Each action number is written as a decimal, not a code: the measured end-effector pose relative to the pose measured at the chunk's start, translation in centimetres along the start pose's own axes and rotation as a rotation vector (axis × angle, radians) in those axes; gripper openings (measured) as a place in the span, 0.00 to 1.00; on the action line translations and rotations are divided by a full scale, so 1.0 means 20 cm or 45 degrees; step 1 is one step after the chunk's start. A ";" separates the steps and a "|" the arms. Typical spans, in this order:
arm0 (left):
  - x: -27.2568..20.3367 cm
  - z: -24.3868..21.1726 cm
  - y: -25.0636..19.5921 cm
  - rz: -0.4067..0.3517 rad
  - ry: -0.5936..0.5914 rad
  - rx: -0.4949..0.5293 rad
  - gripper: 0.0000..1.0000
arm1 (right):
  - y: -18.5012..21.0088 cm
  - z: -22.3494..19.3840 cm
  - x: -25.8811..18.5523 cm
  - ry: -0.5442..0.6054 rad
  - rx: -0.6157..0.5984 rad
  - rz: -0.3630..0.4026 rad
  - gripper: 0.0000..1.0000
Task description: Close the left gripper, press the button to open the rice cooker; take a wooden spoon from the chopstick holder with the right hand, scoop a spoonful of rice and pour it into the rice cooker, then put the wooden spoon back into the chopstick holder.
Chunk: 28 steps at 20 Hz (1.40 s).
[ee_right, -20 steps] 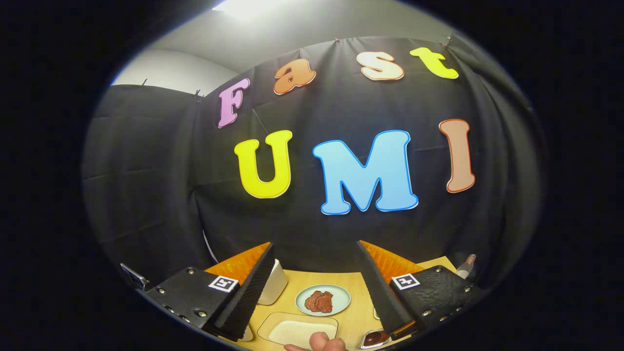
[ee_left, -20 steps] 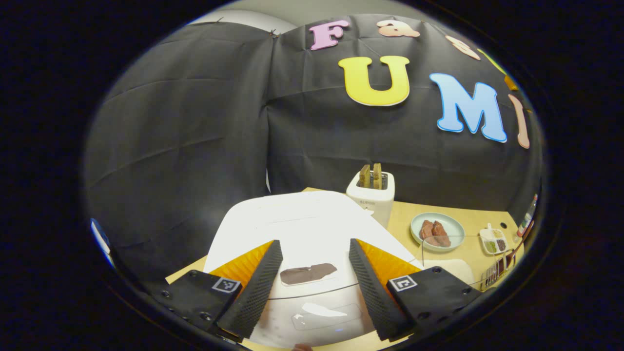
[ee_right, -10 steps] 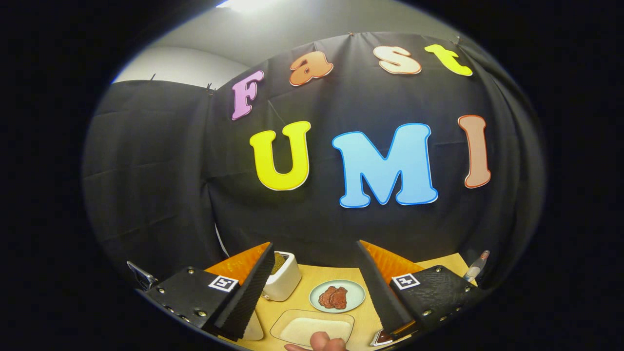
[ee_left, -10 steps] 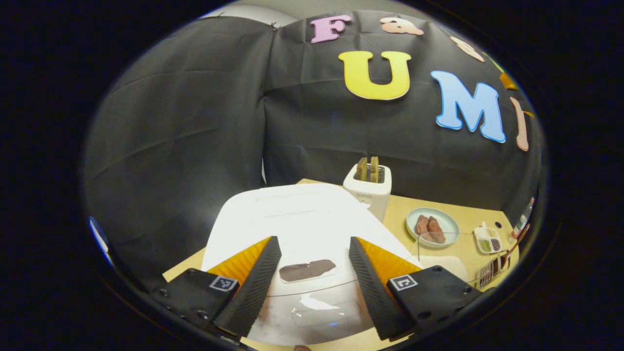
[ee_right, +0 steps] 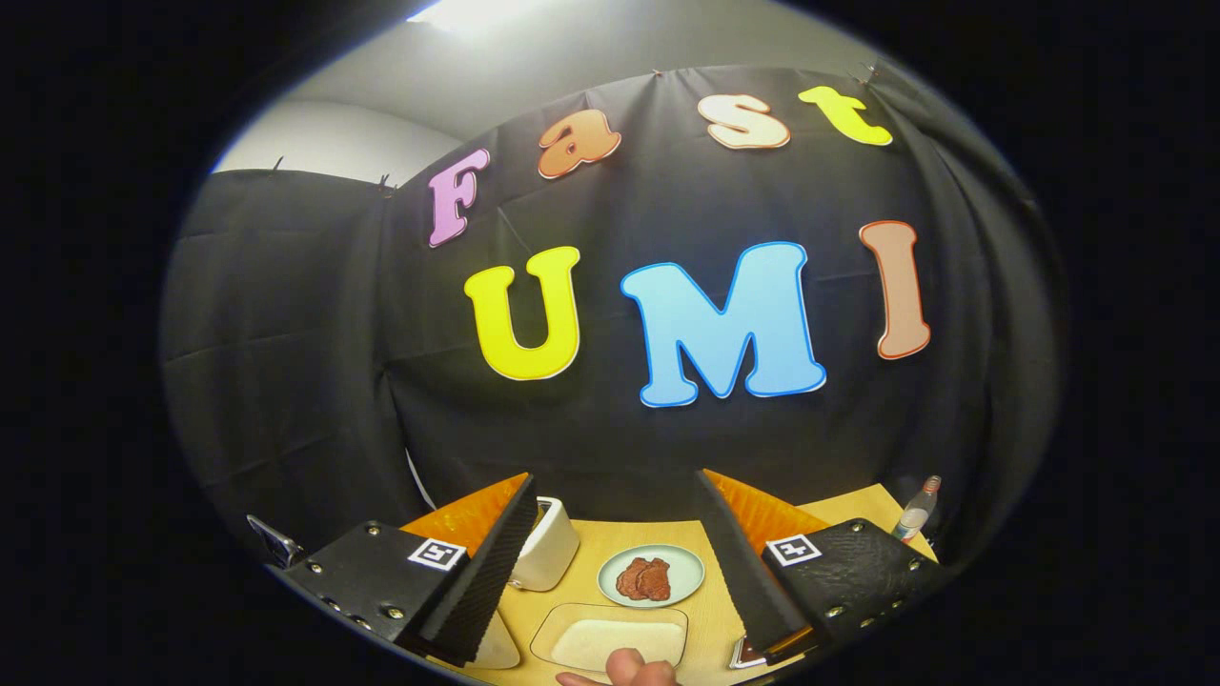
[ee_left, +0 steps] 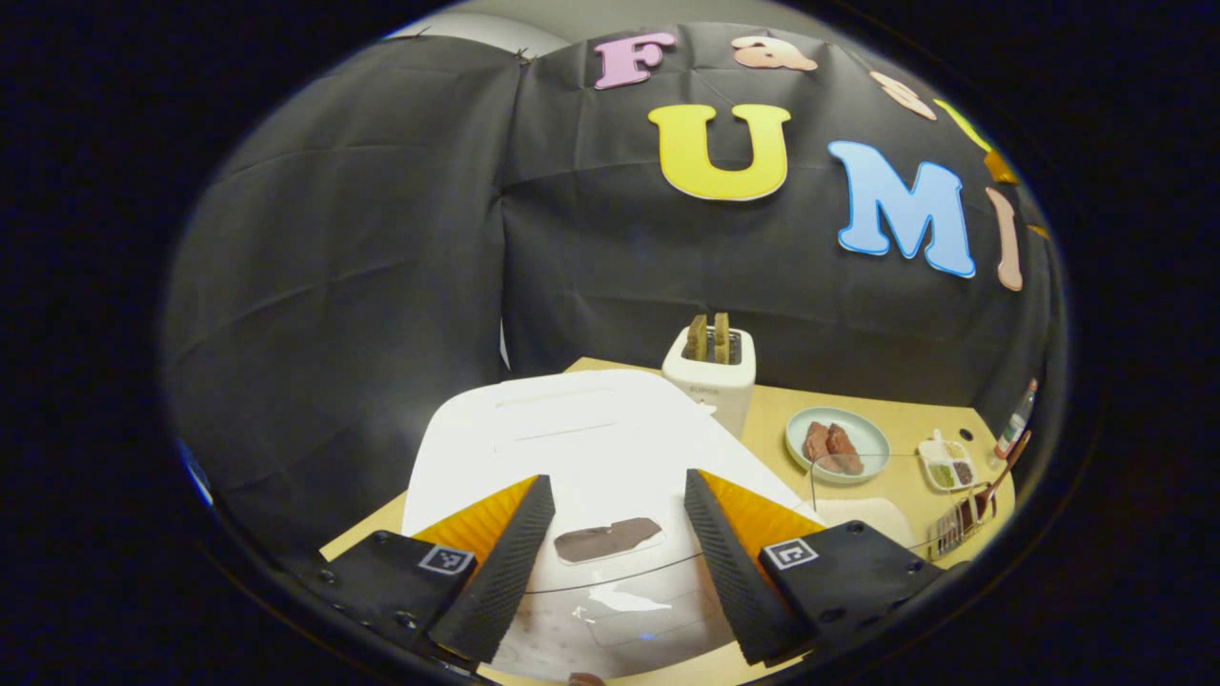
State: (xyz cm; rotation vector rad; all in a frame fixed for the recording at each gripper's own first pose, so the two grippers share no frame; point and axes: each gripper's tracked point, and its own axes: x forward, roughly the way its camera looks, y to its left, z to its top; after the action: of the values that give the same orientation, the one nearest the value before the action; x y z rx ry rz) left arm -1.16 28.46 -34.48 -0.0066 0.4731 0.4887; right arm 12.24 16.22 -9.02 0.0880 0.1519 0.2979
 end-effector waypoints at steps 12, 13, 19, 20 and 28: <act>-0.58 1.17 -0.40 -0.310 -0.533 0.022 0.96 | -0.21 0.09 -0.25 -0.084 -0.009 -0.213 0.99; -0.64 1.27 -0.45 -0.337 -0.567 0.024 0.99 | -0.23 0.11 -0.26 -0.090 -0.005 -0.222 0.99; -0.82 1.51 -0.69 -0.413 -0.658 0.063 0.93 | -0.35 0.21 -0.29 -0.097 -0.022 -0.247 0.99; -0.82 1.51 -0.72 -0.417 -0.654 0.062 0.93 | -0.36 0.23 -0.30 -0.099 -0.027 -0.242 0.95; -0.85 1.56 -0.91 -0.468 -0.634 0.042 0.93 | -0.50 0.32 -0.32 -0.112 -0.049 -0.249 0.99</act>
State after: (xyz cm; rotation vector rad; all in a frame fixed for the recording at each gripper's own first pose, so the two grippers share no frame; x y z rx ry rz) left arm 7.48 8.46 -1.04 0.0583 -0.0131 0.1095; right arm 10.14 4.47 -3.04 0.0472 0.0668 0.1014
